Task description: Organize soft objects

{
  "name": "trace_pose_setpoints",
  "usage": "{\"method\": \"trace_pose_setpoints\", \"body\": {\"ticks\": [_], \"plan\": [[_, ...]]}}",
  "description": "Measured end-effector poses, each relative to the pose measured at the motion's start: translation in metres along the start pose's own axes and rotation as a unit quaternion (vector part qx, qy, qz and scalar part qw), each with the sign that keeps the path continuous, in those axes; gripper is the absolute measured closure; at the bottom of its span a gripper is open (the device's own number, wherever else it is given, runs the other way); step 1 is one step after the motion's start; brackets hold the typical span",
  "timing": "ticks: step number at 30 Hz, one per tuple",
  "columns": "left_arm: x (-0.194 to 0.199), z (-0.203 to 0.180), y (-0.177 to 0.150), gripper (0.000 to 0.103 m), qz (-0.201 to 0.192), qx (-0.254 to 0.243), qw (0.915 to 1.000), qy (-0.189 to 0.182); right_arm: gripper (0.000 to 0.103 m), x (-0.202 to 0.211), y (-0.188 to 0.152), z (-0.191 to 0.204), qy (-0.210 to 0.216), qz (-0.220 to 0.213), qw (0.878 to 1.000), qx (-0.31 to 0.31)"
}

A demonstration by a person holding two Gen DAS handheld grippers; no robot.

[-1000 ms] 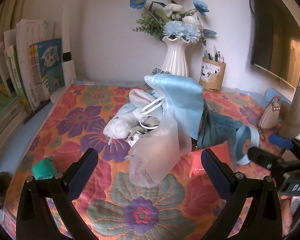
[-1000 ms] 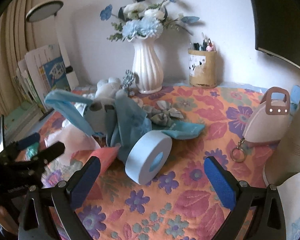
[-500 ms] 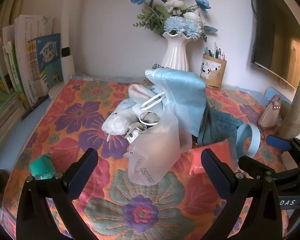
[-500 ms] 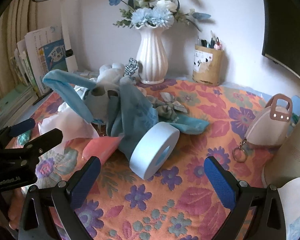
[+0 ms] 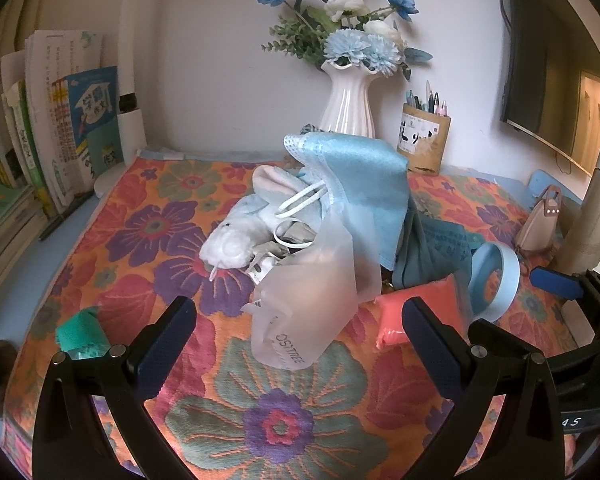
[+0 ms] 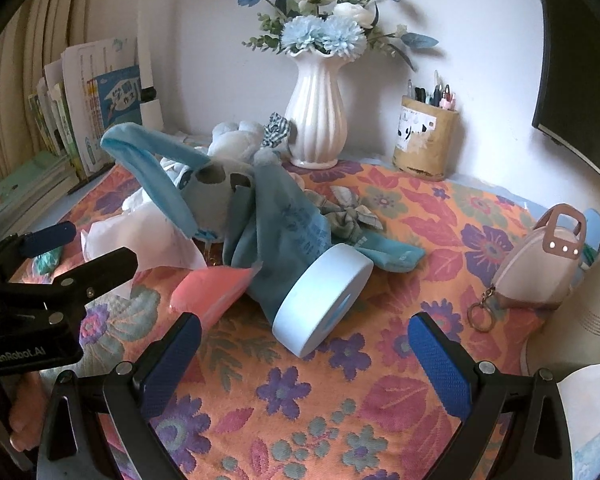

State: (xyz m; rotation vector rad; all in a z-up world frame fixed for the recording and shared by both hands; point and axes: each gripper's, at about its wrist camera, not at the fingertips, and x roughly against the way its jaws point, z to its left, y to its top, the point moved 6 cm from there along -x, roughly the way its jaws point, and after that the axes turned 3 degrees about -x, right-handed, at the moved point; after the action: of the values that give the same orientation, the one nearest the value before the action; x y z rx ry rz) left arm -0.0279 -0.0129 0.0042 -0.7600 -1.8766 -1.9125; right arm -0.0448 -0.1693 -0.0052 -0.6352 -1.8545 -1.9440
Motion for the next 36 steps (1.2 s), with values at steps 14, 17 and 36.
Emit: {"method": "trace_pose_setpoints", "body": {"ticks": [14,17,36], "plan": [[-0.001,-0.003,0.000,0.001,0.001,-0.003,1.0000,0.001,0.000,0.000,-0.002,-0.001,0.003,0.004,1.000,-0.001],[-0.001,-0.004,0.000,0.001,0.002,-0.003,1.0000,0.001,0.000,0.000,-0.003,-0.001,0.003,0.003,1.000,0.001],[0.002,0.002,0.000,0.001,-0.006,0.006,1.0000,-0.005,0.000,0.007,0.004,-0.028,0.048,-0.007,0.996,-0.080]]}}
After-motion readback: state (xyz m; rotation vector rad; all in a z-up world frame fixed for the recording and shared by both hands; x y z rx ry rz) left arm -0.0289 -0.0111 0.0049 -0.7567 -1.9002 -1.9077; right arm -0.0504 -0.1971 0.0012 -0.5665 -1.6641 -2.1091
